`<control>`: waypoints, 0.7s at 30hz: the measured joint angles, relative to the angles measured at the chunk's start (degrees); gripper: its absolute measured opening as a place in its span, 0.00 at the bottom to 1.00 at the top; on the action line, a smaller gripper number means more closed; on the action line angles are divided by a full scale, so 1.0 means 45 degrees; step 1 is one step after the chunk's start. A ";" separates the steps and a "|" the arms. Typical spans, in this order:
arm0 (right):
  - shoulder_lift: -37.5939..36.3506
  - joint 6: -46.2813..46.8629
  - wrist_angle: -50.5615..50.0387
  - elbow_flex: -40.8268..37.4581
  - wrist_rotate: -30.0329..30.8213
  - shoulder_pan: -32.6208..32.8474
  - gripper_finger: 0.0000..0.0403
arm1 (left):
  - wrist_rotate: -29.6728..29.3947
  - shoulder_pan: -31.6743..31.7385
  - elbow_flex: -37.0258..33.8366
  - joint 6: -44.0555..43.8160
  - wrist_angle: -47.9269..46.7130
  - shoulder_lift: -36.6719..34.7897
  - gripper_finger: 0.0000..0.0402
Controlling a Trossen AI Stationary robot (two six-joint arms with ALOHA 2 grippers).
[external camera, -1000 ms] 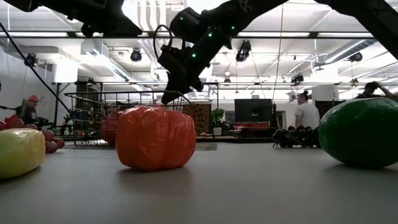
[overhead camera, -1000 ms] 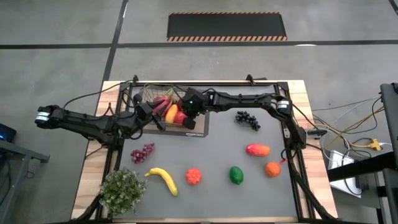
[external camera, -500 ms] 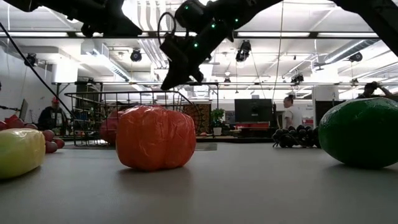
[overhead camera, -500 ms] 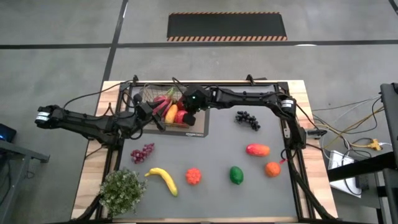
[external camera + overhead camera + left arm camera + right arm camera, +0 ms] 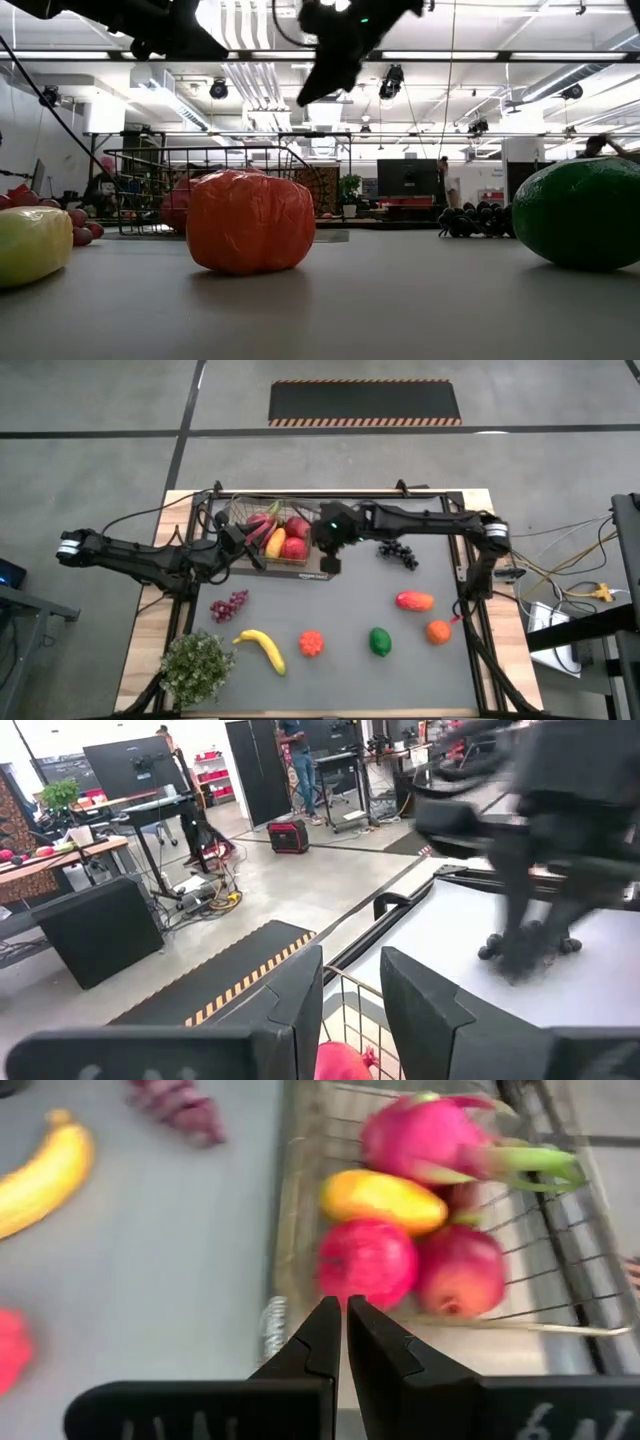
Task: Build produce basket
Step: Put the yellow banana into the wire basket
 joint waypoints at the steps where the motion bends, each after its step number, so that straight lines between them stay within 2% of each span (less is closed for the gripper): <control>1: -0.0419 -0.0055 0.0288 -0.0572 -0.0129 0.0112 0.03 | 0.0015 0.0000 0.0005 0.0000 0.0000 0.0000 0.22; 4: -0.1744 -0.0324 0.1320 -0.2541 -0.0247 0.0409 0.03 | 0.0686 0.0000 0.0010 -0.0016 0.0008 0.0000 0.22; 8: -0.3170 -0.0916 0.3773 -0.5452 -0.0692 0.0694 0.03 | 0.3101 -0.0005 0.0014 -0.0139 0.0295 0.0000 0.22; 13: -0.4529 -0.1002 0.8170 -0.8488 -0.0832 0.0775 0.03 | 0.5999 -0.0023 0.0022 -0.1509 0.0652 0.0005 0.22; 17: -0.5330 -0.1150 0.9533 -0.9830 -0.0788 0.0744 0.03 | 0.6500 -0.0240 0.0034 -0.3028 0.0590 0.0047 0.22; 21: -0.5977 -0.1300 1.0038 -1.0350 -0.0800 0.0758 0.03 | 0.6537 -0.0593 0.0034 -0.3796 0.0549 0.0461 0.22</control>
